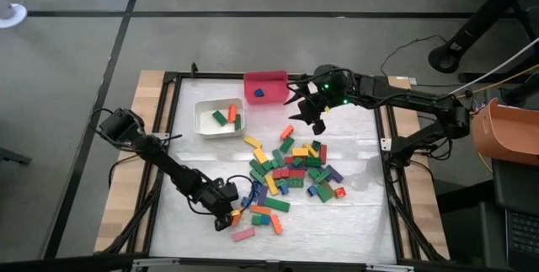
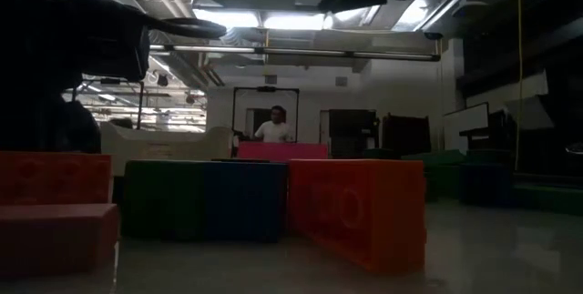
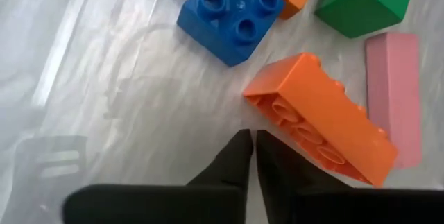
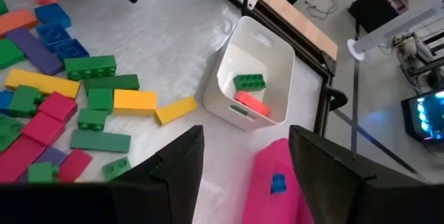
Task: Sort blocks by size
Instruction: Put the large orange game piece into the white bin
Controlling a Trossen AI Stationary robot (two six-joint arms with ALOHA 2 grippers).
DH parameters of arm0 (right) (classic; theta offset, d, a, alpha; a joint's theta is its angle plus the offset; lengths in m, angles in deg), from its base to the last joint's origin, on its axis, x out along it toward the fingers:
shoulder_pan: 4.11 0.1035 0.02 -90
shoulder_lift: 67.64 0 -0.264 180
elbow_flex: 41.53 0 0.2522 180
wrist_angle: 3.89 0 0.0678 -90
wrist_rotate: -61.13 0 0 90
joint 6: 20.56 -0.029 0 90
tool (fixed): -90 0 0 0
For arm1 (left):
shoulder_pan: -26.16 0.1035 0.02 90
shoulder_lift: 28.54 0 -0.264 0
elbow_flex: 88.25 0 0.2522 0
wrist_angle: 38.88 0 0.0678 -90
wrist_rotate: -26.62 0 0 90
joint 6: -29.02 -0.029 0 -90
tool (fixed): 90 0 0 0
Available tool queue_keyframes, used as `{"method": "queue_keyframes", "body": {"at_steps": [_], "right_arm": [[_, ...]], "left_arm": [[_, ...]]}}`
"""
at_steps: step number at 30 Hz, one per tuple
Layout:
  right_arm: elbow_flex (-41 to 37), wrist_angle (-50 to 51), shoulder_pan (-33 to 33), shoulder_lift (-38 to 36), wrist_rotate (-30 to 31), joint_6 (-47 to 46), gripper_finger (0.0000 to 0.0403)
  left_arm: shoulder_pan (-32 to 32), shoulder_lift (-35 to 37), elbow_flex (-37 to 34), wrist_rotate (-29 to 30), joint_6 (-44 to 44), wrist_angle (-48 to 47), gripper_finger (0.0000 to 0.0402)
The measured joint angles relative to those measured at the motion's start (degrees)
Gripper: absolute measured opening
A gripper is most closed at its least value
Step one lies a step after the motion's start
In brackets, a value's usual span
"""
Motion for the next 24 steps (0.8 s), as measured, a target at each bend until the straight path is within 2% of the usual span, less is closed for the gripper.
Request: {"method": "queue_keyframes", "body": {"at_steps": [2,6,13,19,24], "right_arm": [[0.0,0.6,0.0,0.0,0.0,0.0,0.0209],[0.0,0.9,0.0,0.0,0.0,0.0,0.0209],[0.0,0.9,0.0,0.0,0.0,0.0,0.0209],[0.0,0.9,0.0,0.1,0.0,0.0,0.0209],[0.0,0.9,0.0,0.1,0.0,0.0,0.0209]], "left_arm": [[0.0,0.0,0.0,0.0,0.5,-0.1,0.0004],[0.0,0.8,0.0,-0.3,1.1,-1.4,0.0013],[1.7,8.3,-0.2,-8.2,10.8,-12.0,0.0003],[1.3,11.5,-0.1,-9.7,15.5,-5.5,0.0019],[1.5,11.5,0.0,-9.9,17.4,-1.8,0.0067]]}}
